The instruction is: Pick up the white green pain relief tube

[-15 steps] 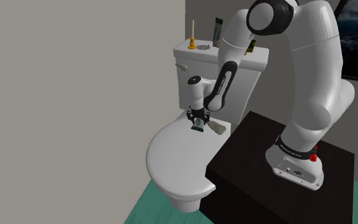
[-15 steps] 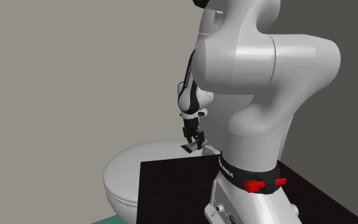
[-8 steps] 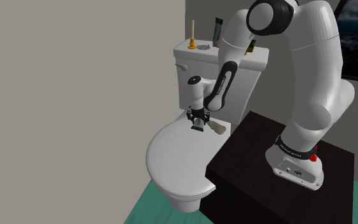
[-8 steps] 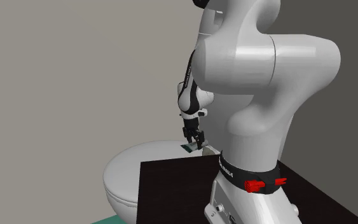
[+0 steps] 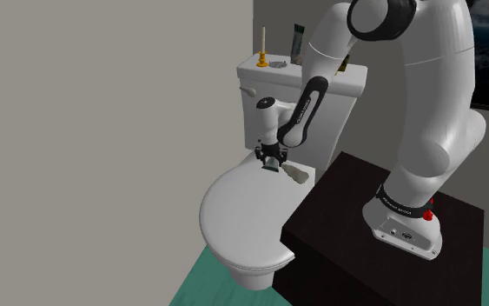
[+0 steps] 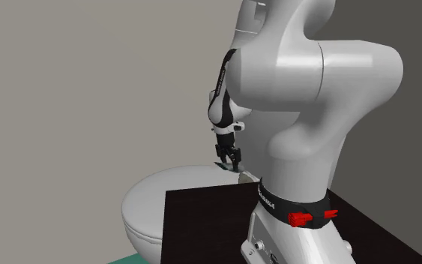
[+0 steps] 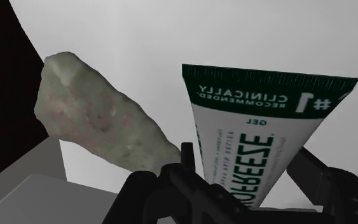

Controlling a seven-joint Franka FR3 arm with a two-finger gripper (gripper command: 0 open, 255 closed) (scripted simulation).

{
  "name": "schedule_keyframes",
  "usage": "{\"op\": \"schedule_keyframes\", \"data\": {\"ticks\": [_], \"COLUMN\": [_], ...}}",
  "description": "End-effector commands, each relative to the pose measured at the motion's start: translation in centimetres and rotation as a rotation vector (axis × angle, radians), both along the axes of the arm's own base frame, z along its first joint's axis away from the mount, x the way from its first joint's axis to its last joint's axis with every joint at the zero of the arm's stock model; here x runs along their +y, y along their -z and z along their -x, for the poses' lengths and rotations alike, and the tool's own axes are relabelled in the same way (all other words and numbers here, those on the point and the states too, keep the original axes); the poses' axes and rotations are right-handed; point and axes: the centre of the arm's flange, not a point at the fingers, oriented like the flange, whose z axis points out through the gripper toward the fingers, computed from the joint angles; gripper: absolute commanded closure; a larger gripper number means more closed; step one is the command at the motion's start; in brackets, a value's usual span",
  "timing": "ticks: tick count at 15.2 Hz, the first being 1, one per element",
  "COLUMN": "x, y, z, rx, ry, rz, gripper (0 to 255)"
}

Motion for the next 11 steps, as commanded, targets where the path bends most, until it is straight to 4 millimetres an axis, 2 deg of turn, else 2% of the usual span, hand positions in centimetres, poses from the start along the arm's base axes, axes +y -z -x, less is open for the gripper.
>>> {"op": "schedule_keyframes", "data": {"ticks": [1,9,11], "x": [0.0,0.0,0.0], "y": [-1.0,-5.2,-5.3], "z": [0.0,0.0,0.0], "rx": [0.0,0.0,0.0], "ry": [0.0,0.0,0.0], "rz": [0.0,0.0,0.0], "gripper": [255,255,255]}}
